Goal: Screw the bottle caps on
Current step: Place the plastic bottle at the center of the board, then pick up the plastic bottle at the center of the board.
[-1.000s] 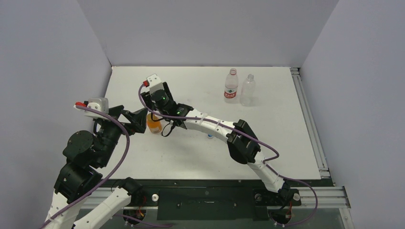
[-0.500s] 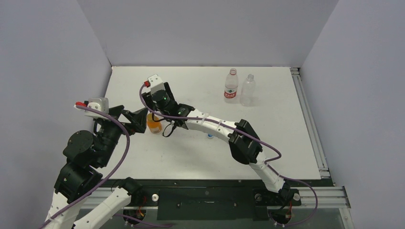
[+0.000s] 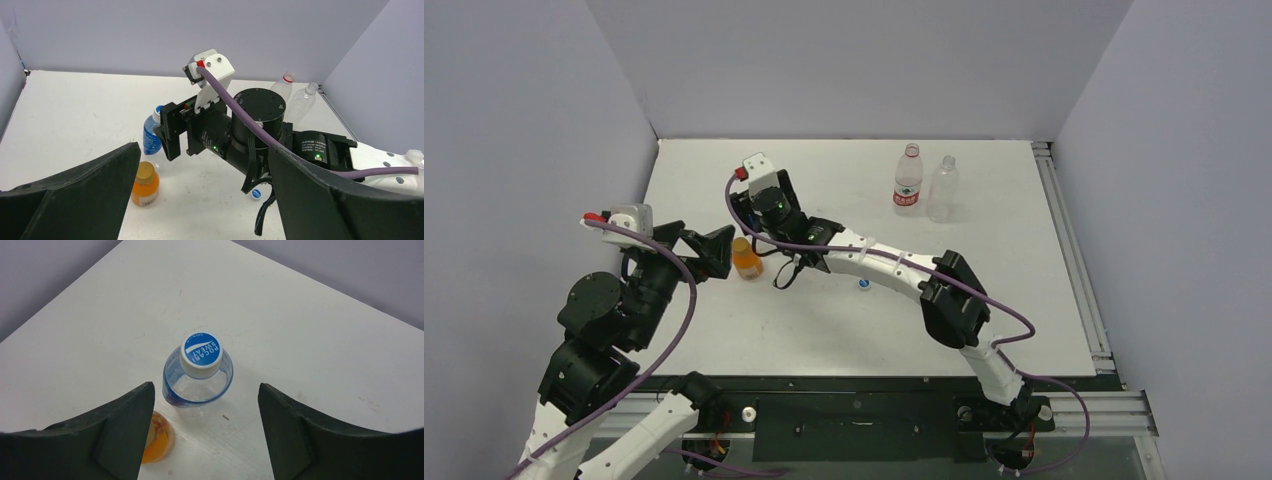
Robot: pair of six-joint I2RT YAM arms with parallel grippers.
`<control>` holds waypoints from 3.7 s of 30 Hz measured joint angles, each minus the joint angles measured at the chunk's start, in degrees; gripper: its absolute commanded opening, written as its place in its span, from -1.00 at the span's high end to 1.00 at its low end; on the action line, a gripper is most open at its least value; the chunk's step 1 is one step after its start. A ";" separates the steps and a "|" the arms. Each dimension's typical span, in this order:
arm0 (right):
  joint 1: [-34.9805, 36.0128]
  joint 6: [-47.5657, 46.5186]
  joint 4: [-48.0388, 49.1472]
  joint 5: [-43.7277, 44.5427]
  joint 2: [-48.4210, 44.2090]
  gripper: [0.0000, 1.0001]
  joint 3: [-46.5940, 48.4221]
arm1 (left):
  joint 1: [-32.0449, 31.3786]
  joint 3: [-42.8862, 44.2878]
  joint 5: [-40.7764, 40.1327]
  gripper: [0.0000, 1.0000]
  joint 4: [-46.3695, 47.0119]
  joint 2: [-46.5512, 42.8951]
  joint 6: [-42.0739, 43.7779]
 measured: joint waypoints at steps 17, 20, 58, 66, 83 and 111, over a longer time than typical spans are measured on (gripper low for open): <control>-1.20 11.26 -5.60 5.33 -34.69 -0.46 -34.34 | 0.00 -2.05 0.94 -0.93 -0.15 1.64 0.07; -3.56 14.86 -9.53 6.60 -43.10 -0.46 -39.32 | 0.00 -3.74 2.40 -0.93 0.59 3.63 0.11; -41.77 17.79 -41.05 -0.85 -19.58 -0.01 -5.18 | 0.00 -8.87 11.63 -0.93 7.39 15.74 -0.72; -42.62 17.22 -41.48 -2.27 -15.32 0.03 -2.40 | 0.00 -8.87 11.65 -0.93 7.30 15.61 -0.85; -43.32 16.72 -41.77 -3.80 -10.86 0.30 -0.09 | 0.00 -8.85 11.63 -0.93 6.51 15.63 -1.01; -31.93 17.88 -51.60 -4.61 -48.72 1.00 -21.94 | -0.55 -17.64 33.88 -0.93 27.28 19.96 6.34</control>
